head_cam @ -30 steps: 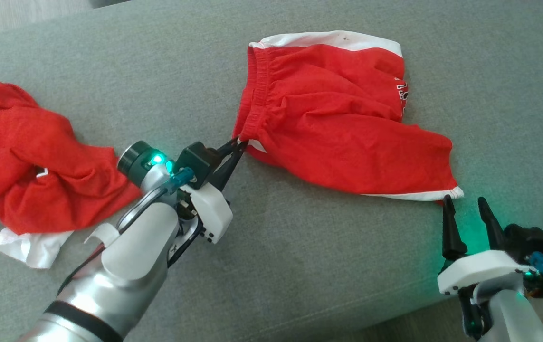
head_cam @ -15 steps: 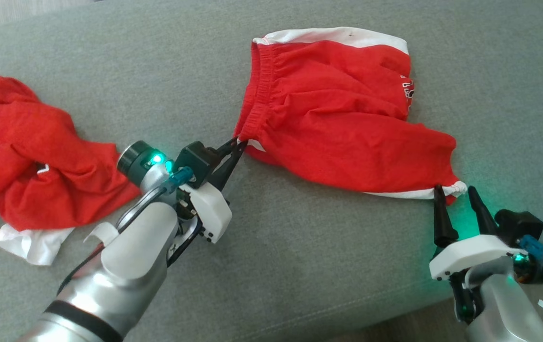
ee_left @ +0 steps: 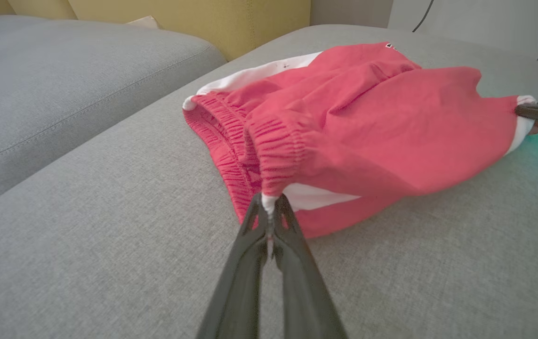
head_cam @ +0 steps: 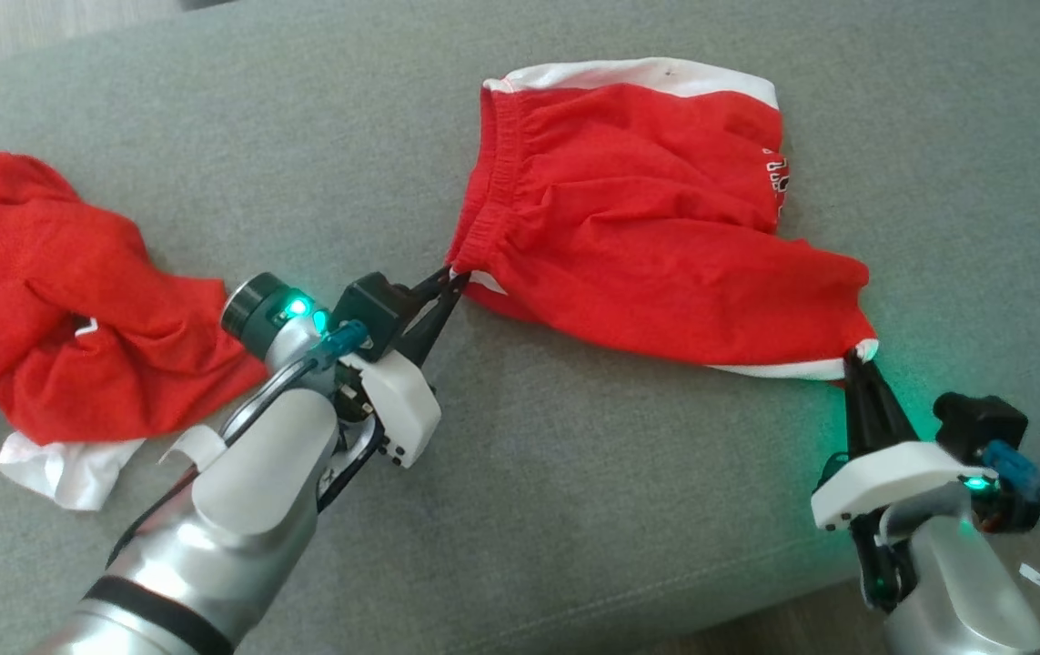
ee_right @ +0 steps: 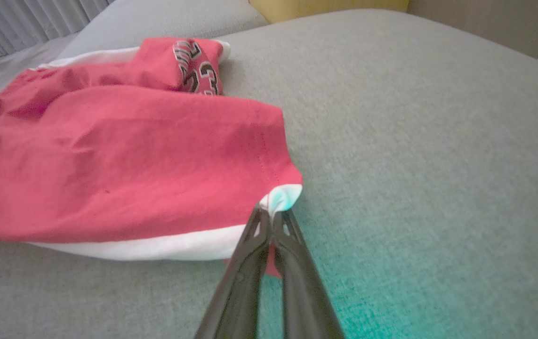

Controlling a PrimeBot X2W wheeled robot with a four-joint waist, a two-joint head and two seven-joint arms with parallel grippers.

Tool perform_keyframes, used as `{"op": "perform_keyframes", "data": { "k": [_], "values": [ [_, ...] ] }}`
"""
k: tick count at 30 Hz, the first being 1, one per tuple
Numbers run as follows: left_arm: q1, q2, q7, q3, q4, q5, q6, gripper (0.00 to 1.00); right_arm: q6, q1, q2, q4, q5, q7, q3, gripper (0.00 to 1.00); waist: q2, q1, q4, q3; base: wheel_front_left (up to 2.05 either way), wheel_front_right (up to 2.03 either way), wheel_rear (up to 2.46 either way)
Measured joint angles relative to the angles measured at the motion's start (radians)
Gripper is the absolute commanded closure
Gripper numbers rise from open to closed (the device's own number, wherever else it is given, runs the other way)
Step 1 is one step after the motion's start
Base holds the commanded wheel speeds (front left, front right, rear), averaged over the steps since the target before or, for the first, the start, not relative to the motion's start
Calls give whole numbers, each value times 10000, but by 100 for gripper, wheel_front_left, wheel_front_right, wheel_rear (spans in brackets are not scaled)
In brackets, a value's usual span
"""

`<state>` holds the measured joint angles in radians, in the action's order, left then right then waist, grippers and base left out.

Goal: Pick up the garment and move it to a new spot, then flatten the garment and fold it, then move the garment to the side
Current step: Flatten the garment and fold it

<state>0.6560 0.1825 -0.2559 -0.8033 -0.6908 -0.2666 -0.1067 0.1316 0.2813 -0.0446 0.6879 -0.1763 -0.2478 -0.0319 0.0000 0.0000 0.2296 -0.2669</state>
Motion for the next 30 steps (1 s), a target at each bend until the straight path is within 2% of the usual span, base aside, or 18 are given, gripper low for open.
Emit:
{"op": "perform_keyframes", "data": {
  "k": [5, 13, 17, 21, 25, 30],
  "values": [
    [-33, 4, 2, 144, -107, -150, 8, 100, 0, -77, 0, -892, 15, -2, 13, 100, 0, 0, -3, 254, 0, 0, 0],
    [-291, 201, 2, 662, 173, -589, 6, 100, 0, -291, -163, -3175, 15, -17, 610, 100, 0, -1, -158, 863, 0, 0, 0],
    [-90, 512, 4, 991, 568, -813, 0, 100, 0, 205, -922, -4230, 17, 276, 1012, 100, 0, -1, -295, 1265, 0, 0, 0],
    [467, 775, 270, 1264, 1072, -1081, -59, 100, 0, 1580, -1739, -4815, 17, 876, 1371, 100, 0, -1, -440, 1703, 0, 0, 0],
    [1033, 922, 598, 1661, 1521, -1478, -77, 100, 0, 2807, -2339, -4922, -13, 1340, 1772, 100, 0, -1, -605, 2138, 0, 0, 0],
    [1176, 1095, 991, 2065, 2061, -1962, 13, 100, 0, 3219, -2782, -4903, -98, 1751, 2249, 100, 0, -2, -834, 2589, 0, 0, 0]
  ]
}}
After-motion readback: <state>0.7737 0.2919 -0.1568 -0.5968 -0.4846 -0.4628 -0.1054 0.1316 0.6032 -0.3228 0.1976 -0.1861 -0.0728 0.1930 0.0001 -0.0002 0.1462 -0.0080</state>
